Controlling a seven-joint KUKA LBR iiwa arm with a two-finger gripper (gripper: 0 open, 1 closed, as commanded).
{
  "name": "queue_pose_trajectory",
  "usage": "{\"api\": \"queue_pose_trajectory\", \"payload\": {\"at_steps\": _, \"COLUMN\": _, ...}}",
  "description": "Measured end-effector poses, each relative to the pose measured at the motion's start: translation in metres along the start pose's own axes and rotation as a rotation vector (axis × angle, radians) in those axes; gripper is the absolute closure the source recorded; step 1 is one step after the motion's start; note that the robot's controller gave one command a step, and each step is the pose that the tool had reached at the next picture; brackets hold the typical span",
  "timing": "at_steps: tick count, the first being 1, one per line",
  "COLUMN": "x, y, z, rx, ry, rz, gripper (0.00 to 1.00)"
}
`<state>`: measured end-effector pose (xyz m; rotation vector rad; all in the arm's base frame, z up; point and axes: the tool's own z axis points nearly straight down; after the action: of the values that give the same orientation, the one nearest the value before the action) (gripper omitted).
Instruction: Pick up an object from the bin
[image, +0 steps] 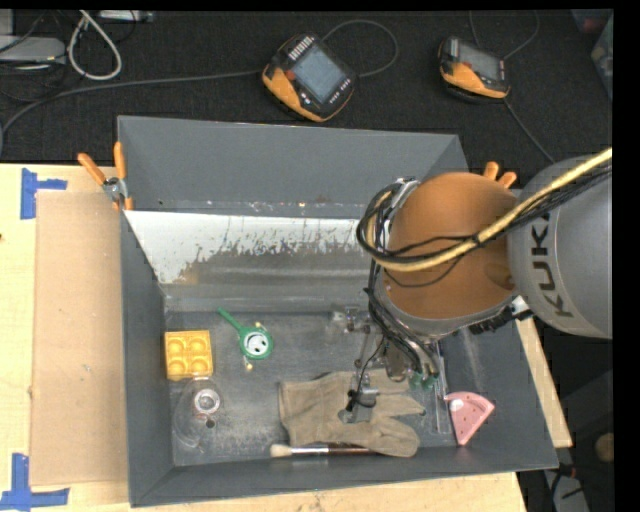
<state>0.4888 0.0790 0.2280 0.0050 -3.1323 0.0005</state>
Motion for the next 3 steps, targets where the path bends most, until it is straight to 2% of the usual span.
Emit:
{"api": "queue_pose_trajectory", "payload": {"at_steps": 1, "x": -0.002, "y": -0.001, "z": -0.003, "rx": -0.001, "ry": -0.007, "rz": 0.005, "gripper": 0.00}}
{"api": "queue_pose_trajectory", "payload": {"at_steps": 2, "x": -0.032, "y": -0.002, "z": 0.093, "rx": 0.000, "ry": -0.008, "rz": -0.216, "gripper": 0.00}}
{"api": "queue_pose_trajectory", "payload": {"at_steps": 3, "x": -0.055, "y": -0.011, "z": 0.158, "rx": -0.001, "ry": -0.011, "rz": -0.270, "gripper": 0.00}}
